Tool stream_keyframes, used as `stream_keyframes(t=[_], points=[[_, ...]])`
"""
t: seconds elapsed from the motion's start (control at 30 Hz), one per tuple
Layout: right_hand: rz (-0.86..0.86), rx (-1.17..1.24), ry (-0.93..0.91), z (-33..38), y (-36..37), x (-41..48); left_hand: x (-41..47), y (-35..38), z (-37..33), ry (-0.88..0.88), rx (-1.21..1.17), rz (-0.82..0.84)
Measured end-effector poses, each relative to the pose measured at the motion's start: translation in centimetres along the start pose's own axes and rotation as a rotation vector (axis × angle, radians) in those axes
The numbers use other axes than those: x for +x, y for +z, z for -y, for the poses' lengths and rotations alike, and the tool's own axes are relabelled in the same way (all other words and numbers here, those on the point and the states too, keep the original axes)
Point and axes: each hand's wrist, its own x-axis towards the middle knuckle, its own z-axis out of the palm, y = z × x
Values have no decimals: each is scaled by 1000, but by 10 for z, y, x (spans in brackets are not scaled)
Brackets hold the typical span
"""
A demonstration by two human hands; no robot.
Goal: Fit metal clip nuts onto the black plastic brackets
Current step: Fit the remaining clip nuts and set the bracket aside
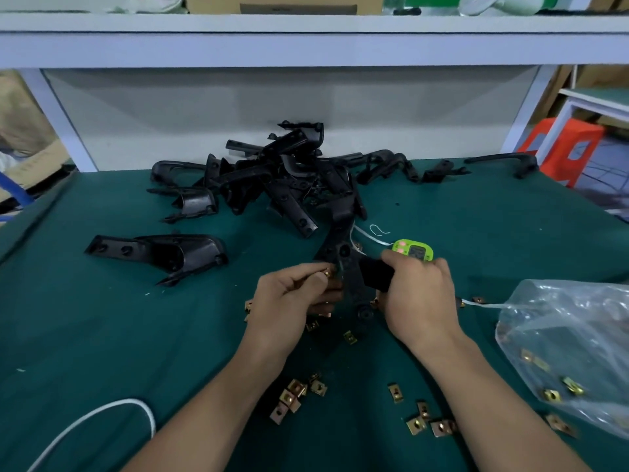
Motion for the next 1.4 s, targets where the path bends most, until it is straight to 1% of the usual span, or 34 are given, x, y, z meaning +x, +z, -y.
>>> stream_keyframes(t=[0.13,0.2,0.33,0.5,0.73,0.87,0.97,1.17,1.23,1.33,1.4], points=[[82,-2,70,-2,-2,0,0,0,0,10,29,-11],[96,-26,71,-3,-3,-1,-2,0,-2,37,16,-6],[83,-44,40,-4,-3,-1,-1,1,-3,55,-11,-8],[-1,15,-46,-1,-2,-5,2,-1,0,22,-61,-8],[-3,-2,-68,2,-5,-6,-1,-3,-2,12,-66,-14],[7,-93,-91,3,-7,-5,-1,-4,-5,6,-74,37],[12,-121,-87,4,-8,-6,-2,-6,-8,10,-43,86],[-3,-259,-103,19,-13,-10,-1,-9,-4,26,26,56],[-39,-298,-119,25,-14,-11,-1,-12,-3,33,65,55],[13,-330,-158,25,-10,-12,-2,-12,-2,46,128,26],[24,-299,-171,19,-4,-11,-2,-9,1,69,173,-14]])
